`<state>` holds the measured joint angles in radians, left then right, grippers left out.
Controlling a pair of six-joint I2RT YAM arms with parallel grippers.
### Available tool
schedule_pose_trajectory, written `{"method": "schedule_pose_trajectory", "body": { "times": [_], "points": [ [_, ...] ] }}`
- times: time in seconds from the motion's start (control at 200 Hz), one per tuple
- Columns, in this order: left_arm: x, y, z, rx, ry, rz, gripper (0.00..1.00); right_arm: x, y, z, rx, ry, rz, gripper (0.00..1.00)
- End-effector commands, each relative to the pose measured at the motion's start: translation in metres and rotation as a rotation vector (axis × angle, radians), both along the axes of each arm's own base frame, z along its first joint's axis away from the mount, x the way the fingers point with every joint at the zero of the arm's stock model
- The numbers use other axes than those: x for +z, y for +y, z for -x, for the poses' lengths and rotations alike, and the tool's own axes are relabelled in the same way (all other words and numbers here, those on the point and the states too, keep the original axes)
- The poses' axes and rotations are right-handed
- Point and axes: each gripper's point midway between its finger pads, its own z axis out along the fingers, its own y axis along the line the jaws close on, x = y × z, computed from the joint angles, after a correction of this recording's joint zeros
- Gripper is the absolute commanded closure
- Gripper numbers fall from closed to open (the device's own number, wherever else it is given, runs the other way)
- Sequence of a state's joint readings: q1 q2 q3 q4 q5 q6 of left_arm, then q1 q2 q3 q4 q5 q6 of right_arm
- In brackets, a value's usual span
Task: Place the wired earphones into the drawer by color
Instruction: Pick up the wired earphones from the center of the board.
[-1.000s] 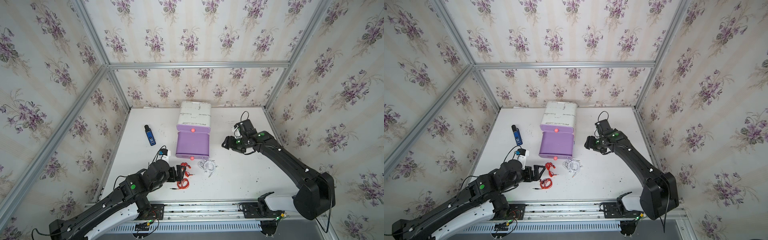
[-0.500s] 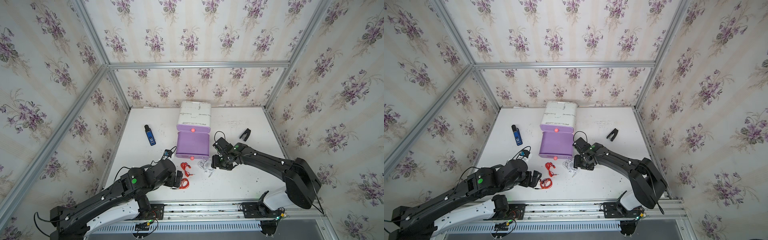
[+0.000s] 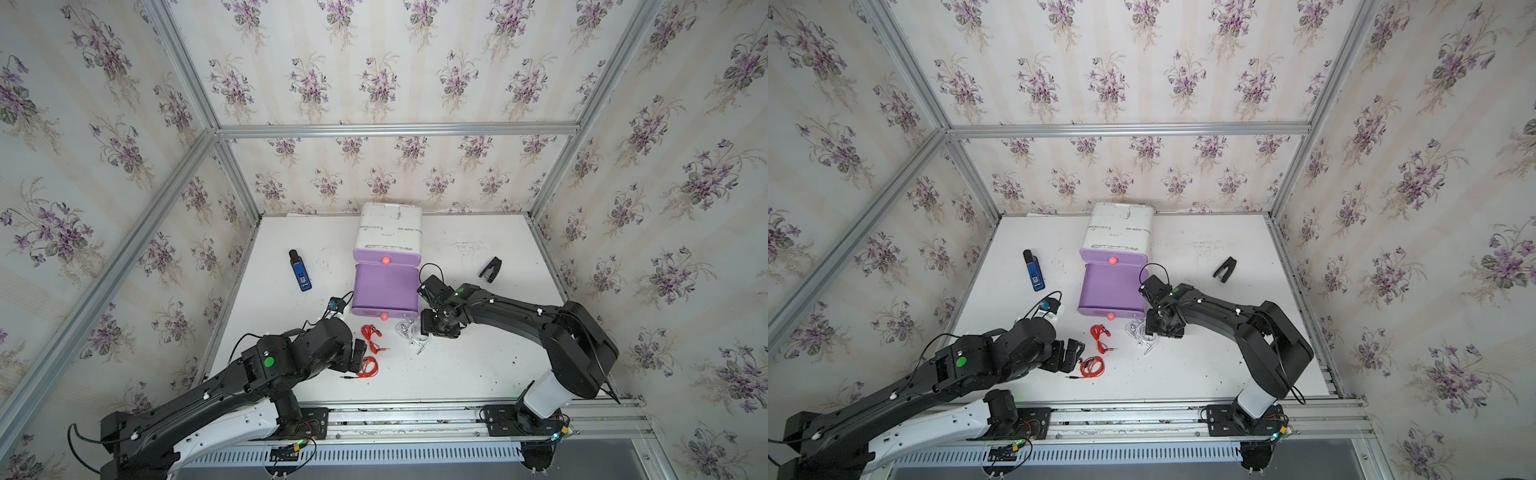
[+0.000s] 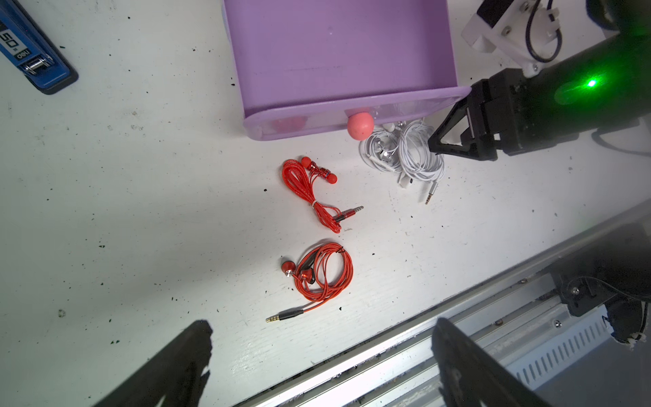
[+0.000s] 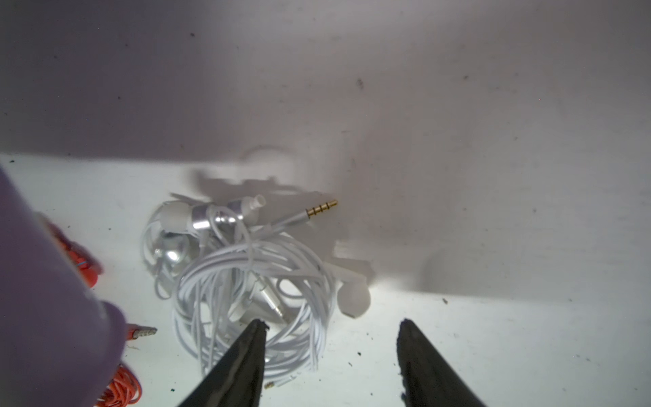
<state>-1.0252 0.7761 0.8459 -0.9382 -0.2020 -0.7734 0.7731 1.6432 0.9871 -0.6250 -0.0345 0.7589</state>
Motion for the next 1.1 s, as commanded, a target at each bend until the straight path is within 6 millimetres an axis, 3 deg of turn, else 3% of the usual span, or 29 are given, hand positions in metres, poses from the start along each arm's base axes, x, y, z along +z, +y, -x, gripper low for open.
{"method": "schedule_pose_trajectory", "body": {
  "times": [0.0, 0.659, 0.769, 1.094],
  "points": [
    [0.001, -0.001, -0.003, 0.003, -0.022, 0.009, 0.0, -0.001, 0.001, -0.004, 0.004, -0.017, 0.004, 0.38],
    [-0.001, 0.002, -0.004, 0.008, -0.033, 0.006, 0.0, -0.015, -0.003, -0.014, 0.006, -0.035, 0.072, 0.49],
    [-0.001, 0.002, -0.004, 0.011, -0.035, 0.005, 0.0, -0.016, -0.005, -0.014, 0.009, -0.037, 0.076, 0.65],
    [-0.004, 0.004, -0.005, 0.019, -0.038, -0.001, 0.0, -0.008, -0.011, -0.005, 0.04, -0.055, 0.051, 0.77]
  ]
}}
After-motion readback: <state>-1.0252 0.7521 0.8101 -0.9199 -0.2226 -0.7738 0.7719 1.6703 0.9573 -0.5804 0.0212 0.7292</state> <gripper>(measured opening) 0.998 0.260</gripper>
